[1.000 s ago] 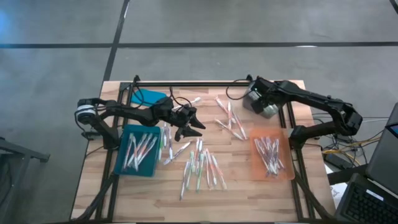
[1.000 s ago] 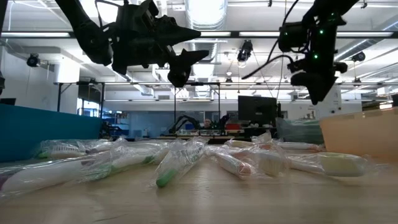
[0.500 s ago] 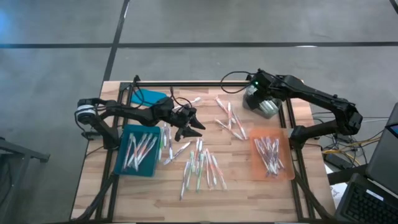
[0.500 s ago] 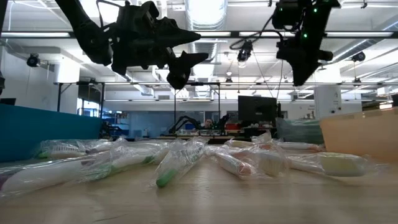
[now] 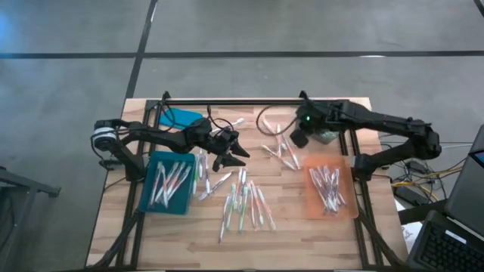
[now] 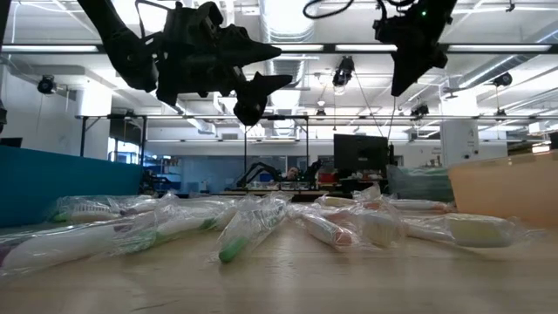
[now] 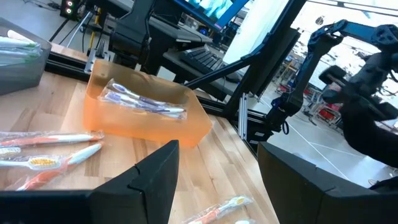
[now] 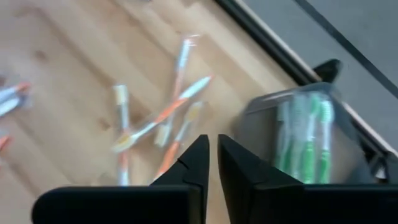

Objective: Pick & Place Toothbrushes
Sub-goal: Put the orange toothbrush into the blue bin

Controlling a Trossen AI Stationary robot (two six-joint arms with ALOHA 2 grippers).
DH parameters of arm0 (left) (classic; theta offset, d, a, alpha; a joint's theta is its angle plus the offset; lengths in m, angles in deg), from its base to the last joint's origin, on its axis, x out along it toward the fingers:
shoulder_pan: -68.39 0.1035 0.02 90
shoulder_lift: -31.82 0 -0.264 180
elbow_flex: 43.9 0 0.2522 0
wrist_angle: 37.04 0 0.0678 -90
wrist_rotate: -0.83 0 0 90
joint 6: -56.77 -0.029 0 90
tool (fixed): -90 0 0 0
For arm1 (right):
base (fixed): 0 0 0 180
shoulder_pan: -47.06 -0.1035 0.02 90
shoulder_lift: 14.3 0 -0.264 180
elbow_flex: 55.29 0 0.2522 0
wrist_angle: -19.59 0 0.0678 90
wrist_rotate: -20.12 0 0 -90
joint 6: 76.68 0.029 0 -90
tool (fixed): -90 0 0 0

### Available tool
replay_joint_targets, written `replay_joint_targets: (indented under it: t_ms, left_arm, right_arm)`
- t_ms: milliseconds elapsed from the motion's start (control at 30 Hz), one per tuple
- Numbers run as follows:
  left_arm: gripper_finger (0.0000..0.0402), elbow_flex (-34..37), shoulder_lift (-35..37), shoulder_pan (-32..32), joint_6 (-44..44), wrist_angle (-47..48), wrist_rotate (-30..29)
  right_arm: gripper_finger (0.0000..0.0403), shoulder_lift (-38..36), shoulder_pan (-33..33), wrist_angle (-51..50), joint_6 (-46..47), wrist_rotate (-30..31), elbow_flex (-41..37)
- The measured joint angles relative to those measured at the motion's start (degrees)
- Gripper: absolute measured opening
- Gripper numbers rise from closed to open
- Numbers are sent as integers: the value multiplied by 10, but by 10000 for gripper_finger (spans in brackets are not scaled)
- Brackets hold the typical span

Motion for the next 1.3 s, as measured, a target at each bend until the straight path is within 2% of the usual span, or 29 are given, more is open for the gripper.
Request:
replay_joint_targets:
  t_ms: [233,367,667,800,933,1100,1200,1300]
  left_arm:
    - [223,0,1,-1,4,14,1]
    - [223,0,1,-9,-37,63,2]
    - [223,-3,7,-80,-260,87,-6]
    - [223,-23,26,-110,-319,137,-19]
    - [223,-74,45,-132,-369,288,-97]
    - [222,-154,49,-162,-471,504,-249]
    - [222,-185,49,-176,-508,561,-305]
    - [222,-193,49,-185,-522,569,-309]
  right_arm:
    - [9,0,-84,0,21,5,-30]
    - [8,0,-119,0,35,8,-60]
    - [8,0,-158,1,94,68,-142]
    - [8,0,-166,3,121,96,-173]
    - [8,-6,-186,23,137,99,-201]
    - [8,-36,-239,82,137,99,-229]
    - [8,-56,-274,110,136,101,-233]
    - [8,-77,-310,140,136,135,-233]
